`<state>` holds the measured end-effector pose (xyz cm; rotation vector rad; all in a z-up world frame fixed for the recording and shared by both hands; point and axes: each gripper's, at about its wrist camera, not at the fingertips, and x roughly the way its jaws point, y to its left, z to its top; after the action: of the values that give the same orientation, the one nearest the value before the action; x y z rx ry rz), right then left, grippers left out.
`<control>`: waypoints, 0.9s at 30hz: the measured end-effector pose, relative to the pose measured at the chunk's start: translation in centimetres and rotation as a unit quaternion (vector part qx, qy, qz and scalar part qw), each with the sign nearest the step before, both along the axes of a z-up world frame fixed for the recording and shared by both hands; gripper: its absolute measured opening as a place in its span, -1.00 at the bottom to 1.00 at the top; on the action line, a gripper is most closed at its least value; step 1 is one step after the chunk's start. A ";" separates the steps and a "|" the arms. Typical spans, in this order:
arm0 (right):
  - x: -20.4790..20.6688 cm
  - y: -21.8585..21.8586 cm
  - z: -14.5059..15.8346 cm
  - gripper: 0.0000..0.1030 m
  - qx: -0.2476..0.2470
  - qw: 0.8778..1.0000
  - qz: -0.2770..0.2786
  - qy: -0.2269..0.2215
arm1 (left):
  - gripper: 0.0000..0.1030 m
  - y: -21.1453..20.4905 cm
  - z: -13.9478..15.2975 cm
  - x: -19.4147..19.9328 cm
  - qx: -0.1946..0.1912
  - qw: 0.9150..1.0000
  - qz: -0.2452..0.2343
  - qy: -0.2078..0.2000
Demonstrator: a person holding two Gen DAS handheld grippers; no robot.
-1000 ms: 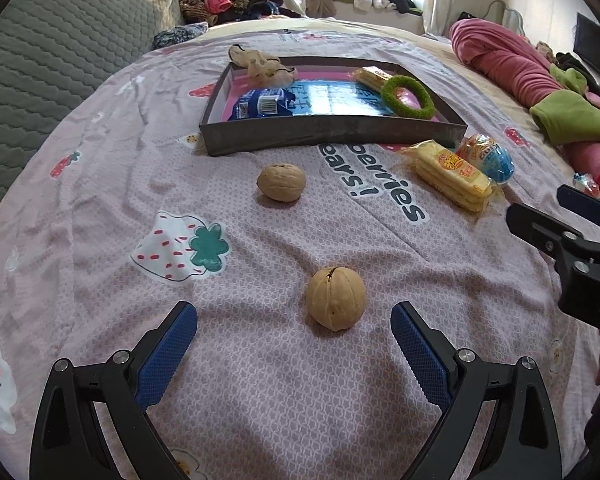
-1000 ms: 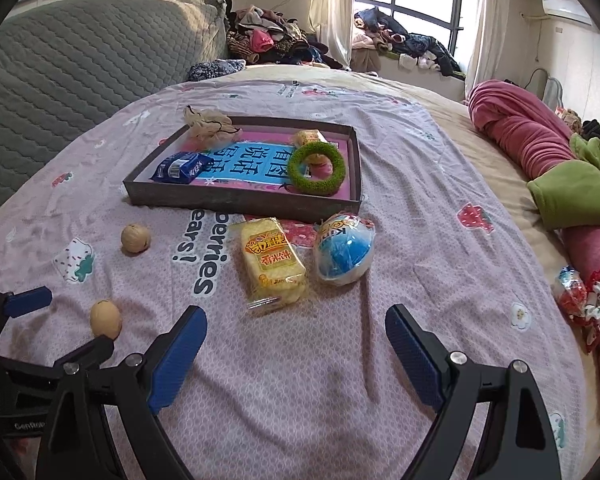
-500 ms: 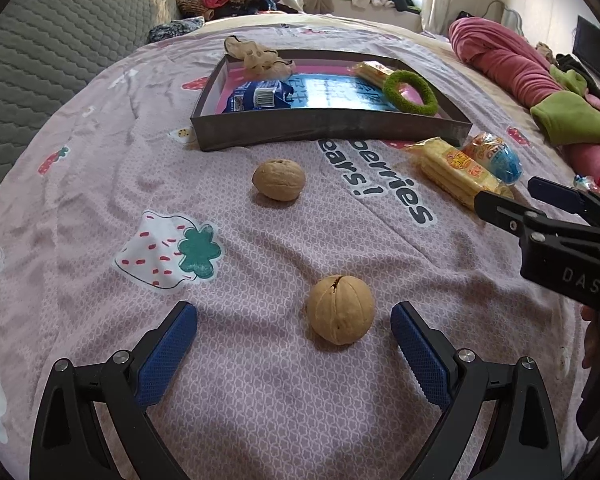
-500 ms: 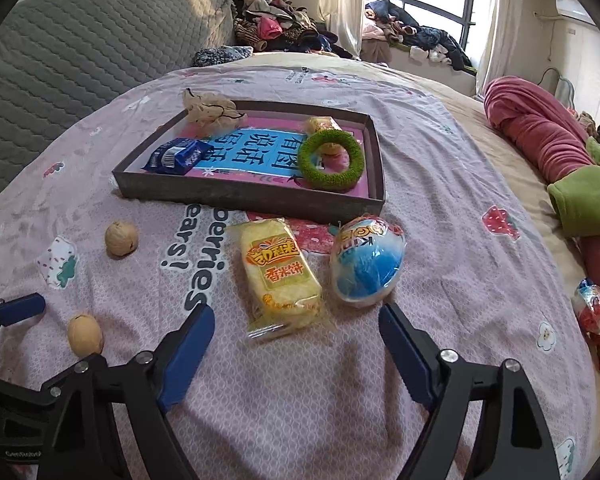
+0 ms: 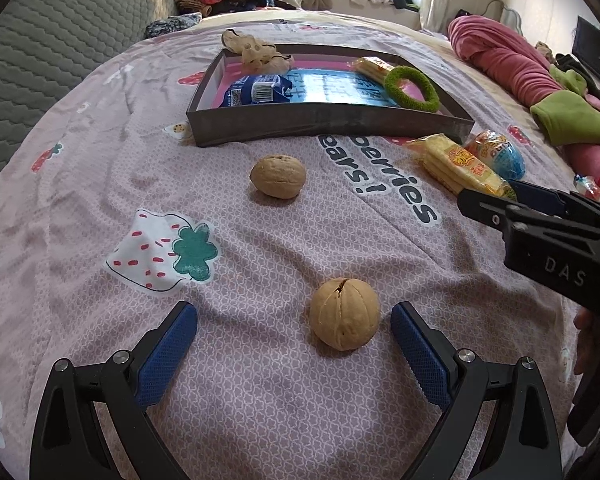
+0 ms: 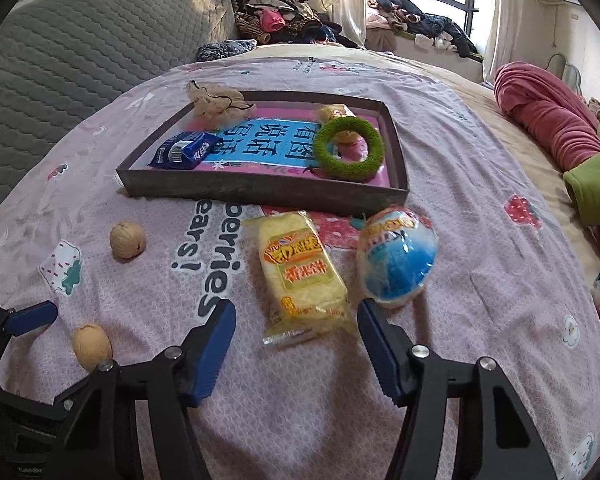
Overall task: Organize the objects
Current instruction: 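Move left tool toward walnut while right tool approaches yellow bread package, then close left tool on walnut while right tool grasps yellow bread package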
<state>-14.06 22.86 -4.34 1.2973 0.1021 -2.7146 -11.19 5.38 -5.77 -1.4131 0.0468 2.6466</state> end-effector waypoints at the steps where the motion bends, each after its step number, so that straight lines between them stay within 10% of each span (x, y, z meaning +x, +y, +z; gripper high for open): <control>1: -0.1 -0.1 0.0 0.17 0.000 1.000 0.002 0.001 | 0.90 0.0 0.0 0.0 0.000 1.000 0.000 0.001; 21: -2.9 -0.7 -1.2 -0.13 -0.019 1.000 0.005 -0.017 | 0.72 -0.3 -0.2 -0.5 0.016 1.000 0.002 0.002; 27: -3.1 -1.0 -1.0 -0.14 -0.024 1.000 0.008 -0.014 | 0.00 -0.2 0.2 -0.3 0.019 1.000 -0.001 0.003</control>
<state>-17.15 21.82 -5.37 1.3144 0.0429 -2.6678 -11.52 5.16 -5.56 -1.3939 -0.0010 2.6360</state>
